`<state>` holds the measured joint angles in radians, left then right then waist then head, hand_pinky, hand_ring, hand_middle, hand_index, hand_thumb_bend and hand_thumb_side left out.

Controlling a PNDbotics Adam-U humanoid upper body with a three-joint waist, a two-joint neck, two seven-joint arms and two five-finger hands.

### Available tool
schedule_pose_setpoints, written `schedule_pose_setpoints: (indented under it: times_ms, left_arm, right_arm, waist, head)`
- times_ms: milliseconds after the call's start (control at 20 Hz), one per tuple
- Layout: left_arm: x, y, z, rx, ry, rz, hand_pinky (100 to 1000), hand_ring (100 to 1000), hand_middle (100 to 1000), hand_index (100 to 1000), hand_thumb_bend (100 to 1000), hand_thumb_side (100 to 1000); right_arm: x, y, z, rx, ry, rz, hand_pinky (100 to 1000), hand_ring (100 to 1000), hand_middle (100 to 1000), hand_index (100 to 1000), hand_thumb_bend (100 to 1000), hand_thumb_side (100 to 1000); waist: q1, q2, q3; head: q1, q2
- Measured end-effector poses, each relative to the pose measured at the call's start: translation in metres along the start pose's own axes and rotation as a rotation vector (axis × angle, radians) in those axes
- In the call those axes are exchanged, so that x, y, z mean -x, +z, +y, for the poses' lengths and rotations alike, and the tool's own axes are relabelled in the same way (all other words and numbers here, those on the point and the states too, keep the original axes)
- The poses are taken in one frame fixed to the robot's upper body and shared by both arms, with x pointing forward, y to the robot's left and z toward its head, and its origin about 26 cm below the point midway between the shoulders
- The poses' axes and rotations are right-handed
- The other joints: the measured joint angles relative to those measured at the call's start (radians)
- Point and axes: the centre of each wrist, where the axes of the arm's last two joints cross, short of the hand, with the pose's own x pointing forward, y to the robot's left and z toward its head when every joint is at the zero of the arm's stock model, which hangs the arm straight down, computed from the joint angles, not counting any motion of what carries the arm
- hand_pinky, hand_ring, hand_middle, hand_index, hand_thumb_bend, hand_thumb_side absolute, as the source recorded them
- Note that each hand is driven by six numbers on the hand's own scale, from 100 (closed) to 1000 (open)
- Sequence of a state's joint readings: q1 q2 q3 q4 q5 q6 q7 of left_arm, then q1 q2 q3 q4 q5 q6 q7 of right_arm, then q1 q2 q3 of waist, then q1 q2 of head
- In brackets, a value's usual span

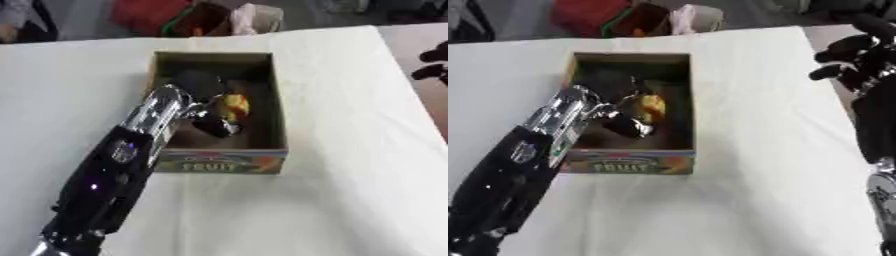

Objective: Pick up objects on the table and place them in the box.

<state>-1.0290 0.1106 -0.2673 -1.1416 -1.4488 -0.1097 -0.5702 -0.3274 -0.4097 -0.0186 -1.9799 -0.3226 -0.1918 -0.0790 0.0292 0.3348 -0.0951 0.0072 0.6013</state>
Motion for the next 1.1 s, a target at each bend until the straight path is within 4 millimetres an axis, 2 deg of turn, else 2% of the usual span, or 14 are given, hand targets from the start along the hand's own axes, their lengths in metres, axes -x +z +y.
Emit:
schedule_pose_setpoints:
  times_ms: [150,250,500,700,800,900,1100]
  left_arm:
    - [0.005,0.002,0.002,0.016,-0.019,0.041,629,847,836,935,836,987]
    - [0.008,0.005,0.004,-0.005,-0.009,0.063,614,827,812,921,828,1000]
    - [0.025,0.022,0.028,-0.166,0.066,0.139,524,716,690,860,362,992]
    - [0.047,0.045,0.065,-0.362,0.151,0.213,441,601,582,796,164,935]
    - [0.059,0.058,0.078,-0.454,0.203,0.252,395,546,535,773,131,898]
    - [0.071,0.072,0.086,-0.543,0.26,0.293,380,527,518,763,100,881]
    - [0.086,0.099,0.099,-0.705,0.352,0.358,362,500,510,772,100,869]
  right_arm:
    - [0.0,0.001,-0.001,0.005,0.002,0.006,560,649,590,822,100,935]
    - [0.001,0.003,-0.002,0.012,0.006,0.012,560,650,590,821,100,934]
    - [0.001,0.004,-0.002,0.017,0.008,0.015,560,650,590,821,100,933]
    - [0.001,0.006,-0.004,0.03,0.013,0.019,560,650,591,820,100,930]
    - [0.001,0.006,-0.004,0.033,0.014,0.017,560,650,591,820,100,928]
    - [0.001,0.006,-0.005,0.039,0.016,0.013,560,650,591,819,100,927]
    - [0.001,0.006,-0.006,0.045,0.017,0.01,559,650,591,818,100,924]
  waist:
    - [0.0,0.0,0.001]
    - [0.0,0.0,0.003]
    - [-0.002,-0.001,0.016]
    - [-0.008,-0.008,0.032]
    - [-0.011,-0.011,0.039]
    - [-0.016,-0.014,0.044]
    - [-0.021,-0.019,0.053]
  head:
    - [-0.001,0.0]
    - [-0.004,0.0]
    - [-0.014,0.0]
    - [-0.028,0.004]
    - [-0.035,0.004]
    - [-0.039,0.005]
    - [-0.044,0.011]
